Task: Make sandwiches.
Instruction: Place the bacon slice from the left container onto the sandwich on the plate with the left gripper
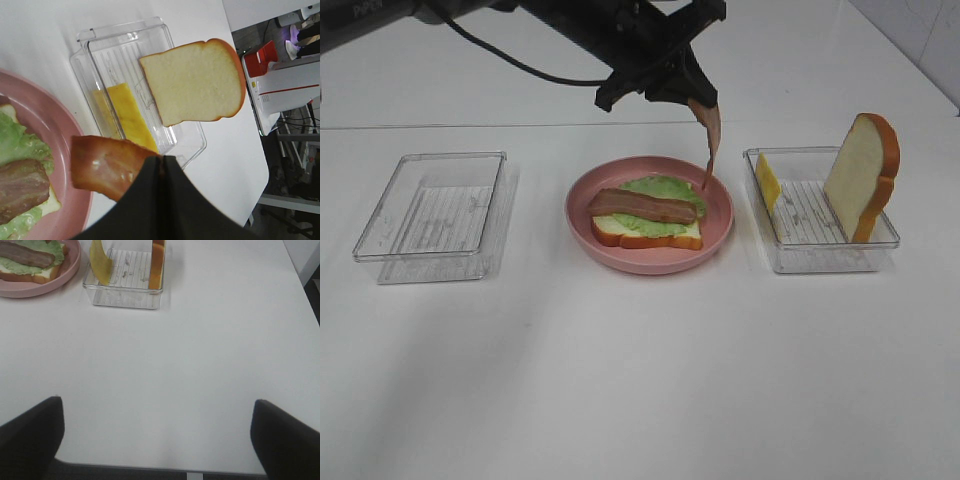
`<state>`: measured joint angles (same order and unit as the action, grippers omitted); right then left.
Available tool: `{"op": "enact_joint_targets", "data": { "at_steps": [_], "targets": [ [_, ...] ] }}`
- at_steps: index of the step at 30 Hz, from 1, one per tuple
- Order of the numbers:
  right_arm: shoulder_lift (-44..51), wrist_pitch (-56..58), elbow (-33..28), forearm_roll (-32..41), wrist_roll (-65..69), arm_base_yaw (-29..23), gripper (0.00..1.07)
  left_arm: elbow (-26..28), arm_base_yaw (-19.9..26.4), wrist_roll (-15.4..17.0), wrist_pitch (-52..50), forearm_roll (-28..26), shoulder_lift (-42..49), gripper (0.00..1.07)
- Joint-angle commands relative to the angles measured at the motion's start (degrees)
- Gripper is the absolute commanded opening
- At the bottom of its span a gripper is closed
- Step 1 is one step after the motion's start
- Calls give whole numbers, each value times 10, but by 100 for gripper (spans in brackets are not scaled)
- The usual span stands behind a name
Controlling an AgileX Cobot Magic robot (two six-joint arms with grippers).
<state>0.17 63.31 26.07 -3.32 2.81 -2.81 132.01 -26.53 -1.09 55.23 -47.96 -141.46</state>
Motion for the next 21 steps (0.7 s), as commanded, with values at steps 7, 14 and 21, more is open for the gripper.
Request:
{"op": "enact_joint_targets", "data": {
  "at_steps": [7,14,21],
  "targets": [
    [19,1,2,3,4,2,99,2,20,11,22,-12,-54,0],
    [19,1,2,3,4,2,99,1,33,11,30,46,-60,0],
    [19,1,2,3,4,2,99,1,32,11,30,119,-60,0]
  ]
}}
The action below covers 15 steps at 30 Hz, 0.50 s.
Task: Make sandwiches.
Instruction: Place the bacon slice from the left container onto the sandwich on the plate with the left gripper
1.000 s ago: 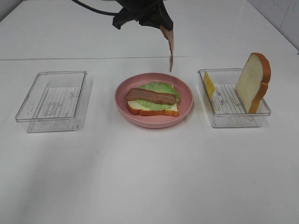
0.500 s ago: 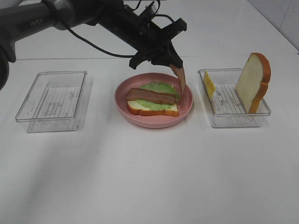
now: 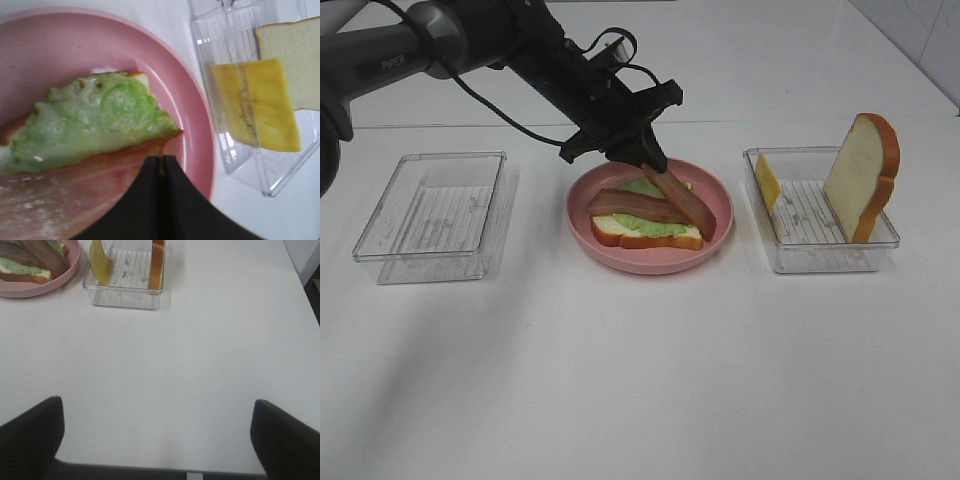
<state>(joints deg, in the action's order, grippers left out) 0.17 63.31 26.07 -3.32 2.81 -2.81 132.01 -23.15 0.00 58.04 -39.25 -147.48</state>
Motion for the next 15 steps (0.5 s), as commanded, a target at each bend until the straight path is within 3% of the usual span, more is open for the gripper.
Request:
{"op": "enact_joint_targets", "data": {
  "at_steps": [1,6,10,15],
  "targets": [
    [19,1,2,3,4,2,99,1,-2,0,2,62,0,0],
    [19,1,2,3,4,2,99,1,-2,0,2,116,0,0],
    [19,1,2,3,4,2,99,1,-2,0,2,128,0,0],
    [19,1,2,3,4,2,99,1,-2,-28,-5,125,0,0]
  ]
}}
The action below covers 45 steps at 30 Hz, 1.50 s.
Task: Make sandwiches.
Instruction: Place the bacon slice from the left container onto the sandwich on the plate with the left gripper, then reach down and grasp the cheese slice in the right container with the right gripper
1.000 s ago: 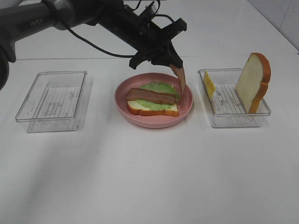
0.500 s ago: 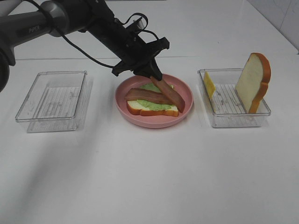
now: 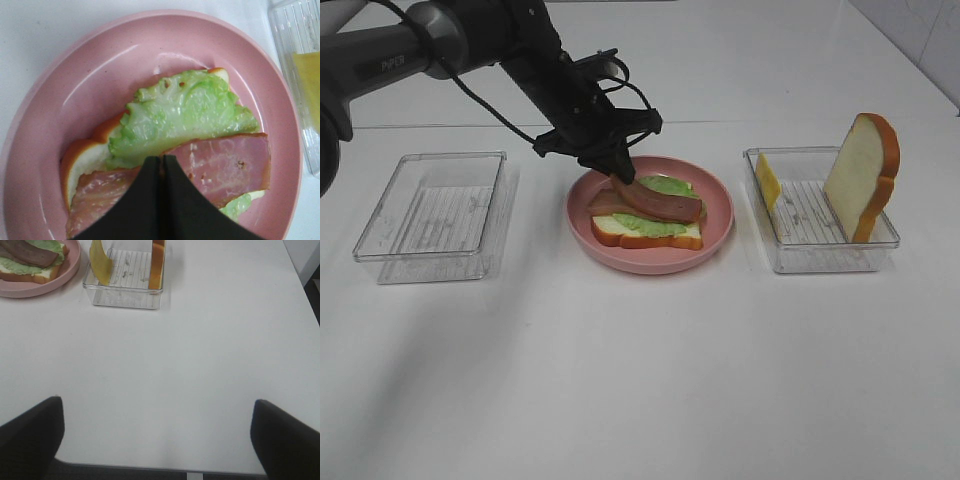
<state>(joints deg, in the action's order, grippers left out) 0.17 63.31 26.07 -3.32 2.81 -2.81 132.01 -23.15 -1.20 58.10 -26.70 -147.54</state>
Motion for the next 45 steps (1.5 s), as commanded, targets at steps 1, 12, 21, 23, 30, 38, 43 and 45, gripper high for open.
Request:
{"op": "enact_joint_targets", "data": {
  "at_steps": [1,12,21,23,30,38,43,45],
  "targets": [
    [19,1,2,3,4,2,99,1,-2,-20,-11,-1,1,0],
    [19,1,2,3,4,2,99,3,-2,-15,-26,3,9,79],
    [19,1,2,3,4,2,99,40,-2,-10,-15,3,34,101],
    [19,1,2,3,4,2,99,50,-2,-2,-9,3,37,101],
    [19,1,2,3,4,2,99,111,-4,12,30,3,57,101],
    [19,1,2,3,4,2,99,178,-10,46,156,61,80,101],
    [19,1,2,3,4,2,99,172,-10,87,174,142,109,101],
    [19,1,2,3,4,2,99,172,-10,87,174,149,118,101]
  ]
}}
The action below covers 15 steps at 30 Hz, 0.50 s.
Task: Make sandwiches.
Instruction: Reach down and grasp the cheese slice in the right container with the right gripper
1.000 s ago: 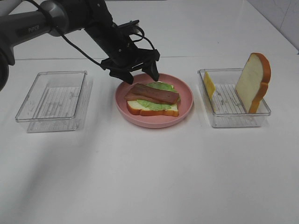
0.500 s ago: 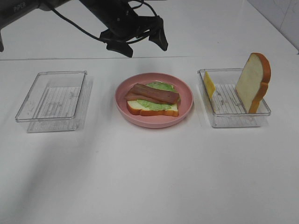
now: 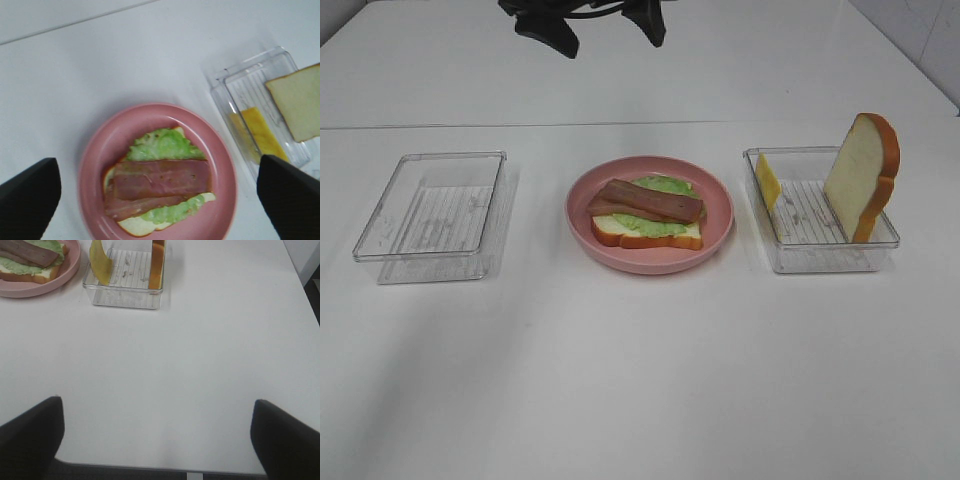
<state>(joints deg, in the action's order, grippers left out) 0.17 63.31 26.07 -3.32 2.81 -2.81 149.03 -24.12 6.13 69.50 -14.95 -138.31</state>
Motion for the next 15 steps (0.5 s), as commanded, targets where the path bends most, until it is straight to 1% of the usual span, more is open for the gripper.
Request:
{"op": "enact_joint_targets", "data": {
  "at_steps": [1,2,3,4,5,6,7,8,9,10,11,12,13,14,15],
  "targets": [
    [19,1,2,3,4,2,99,2,0,14,60,35,33,101],
    [19,1,2,3,4,2,99,2,0,14,60,35,33,101],
    [19,1,2,3,4,2,99,-7,0,15,60,38,53,101],
    [19,1,2,3,4,2,99,-37,0,15,60,52,76,101],
    [19,1,2,3,4,2,99,-37,0,15,60,52,76,101],
    [19,1,2,3,4,2,99,-58,0,14,60,61,91,101],
    [19,1,2,3,4,2,99,-105,0,13,60,83,121,101],
    [19,1,2,3,4,2,99,-105,0,13,60,83,121,101],
    [19,1,2,3,4,2,99,-133,2,13,60,97,138,101],
    [19,1,2,3,4,2,99,-189,2,13,60,127,173,101],
    [19,1,2,3,4,2,99,-189,2,13,60,127,173,101],
    [19,1,2,3,4,2,99,-251,6,13,60,150,205,101],
    [19,1,2,3,4,2,99,-275,9,13,59,158,218,101],
    [19,1,2,3,4,2,99,-275,9,13,59,158,218,101],
    [19,1,2,3,4,2,99,-331,21,13,59,160,250,101]
  ]
}}
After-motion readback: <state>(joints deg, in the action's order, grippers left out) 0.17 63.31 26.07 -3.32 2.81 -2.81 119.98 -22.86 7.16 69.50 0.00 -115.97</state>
